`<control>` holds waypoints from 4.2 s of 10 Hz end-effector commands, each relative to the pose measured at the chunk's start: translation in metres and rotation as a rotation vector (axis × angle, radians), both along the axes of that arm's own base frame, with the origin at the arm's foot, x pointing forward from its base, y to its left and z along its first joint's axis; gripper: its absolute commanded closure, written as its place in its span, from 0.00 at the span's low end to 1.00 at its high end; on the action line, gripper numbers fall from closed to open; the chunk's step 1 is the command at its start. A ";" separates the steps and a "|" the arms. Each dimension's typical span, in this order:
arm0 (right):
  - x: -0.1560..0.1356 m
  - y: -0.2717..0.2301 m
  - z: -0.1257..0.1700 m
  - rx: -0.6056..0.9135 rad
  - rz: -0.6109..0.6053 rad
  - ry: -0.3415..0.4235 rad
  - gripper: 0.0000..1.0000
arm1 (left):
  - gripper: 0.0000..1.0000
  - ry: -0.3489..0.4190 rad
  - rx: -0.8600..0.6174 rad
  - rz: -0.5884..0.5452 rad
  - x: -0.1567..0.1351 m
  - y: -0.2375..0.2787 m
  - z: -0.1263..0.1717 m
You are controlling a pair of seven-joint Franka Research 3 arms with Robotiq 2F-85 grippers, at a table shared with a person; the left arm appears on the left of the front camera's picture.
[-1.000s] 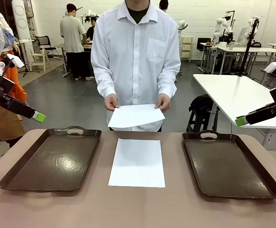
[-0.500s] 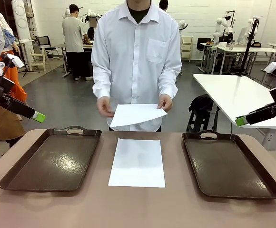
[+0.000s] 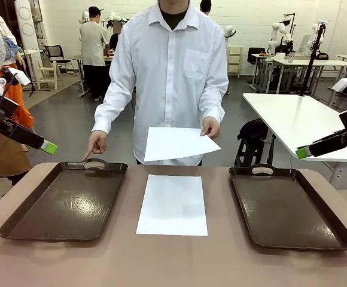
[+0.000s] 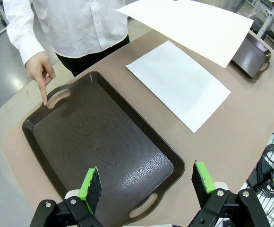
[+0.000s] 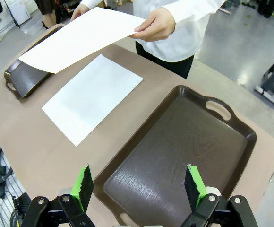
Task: Sort the A4 documents.
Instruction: Receive the A4 Paper.
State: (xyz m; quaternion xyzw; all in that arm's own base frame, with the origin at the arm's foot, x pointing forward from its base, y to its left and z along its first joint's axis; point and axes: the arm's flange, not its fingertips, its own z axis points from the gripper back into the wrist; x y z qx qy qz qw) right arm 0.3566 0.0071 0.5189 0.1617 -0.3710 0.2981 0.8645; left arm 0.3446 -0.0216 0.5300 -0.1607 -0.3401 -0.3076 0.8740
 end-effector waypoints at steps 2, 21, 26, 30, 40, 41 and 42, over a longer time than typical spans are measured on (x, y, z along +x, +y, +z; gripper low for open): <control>0.000 -0.001 0.000 0.002 -0.001 0.000 0.00 | 0.00 -0.004 -0.005 -0.003 -0.001 0.001 0.001; 0.000 -0.001 0.000 0.002 -0.001 0.000 0.00 | 0.00 0.635 -0.664 0.113 0.191 -0.164 -0.093; 0.000 -0.001 0.000 0.002 -0.001 0.000 0.00 | 0.00 0.702 -0.785 0.108 0.208 -0.193 -0.110; 0.000 -0.001 0.000 0.002 -0.001 0.000 0.00 | 0.00 0.786 -0.889 0.111 0.217 -0.197 -0.124; 0.000 -0.001 0.000 0.002 -0.001 0.000 0.00 | 0.00 0.924 -1.043 0.061 0.230 -0.201 -0.142; 0.000 -0.001 0.000 0.002 -0.001 0.000 0.00 | 0.00 0.928 -1.041 0.053 0.231 -0.203 -0.141; 0.000 -0.001 0.000 0.002 -0.001 0.000 0.00 | 0.09 0.903 -1.013 0.041 0.229 -0.205 -0.142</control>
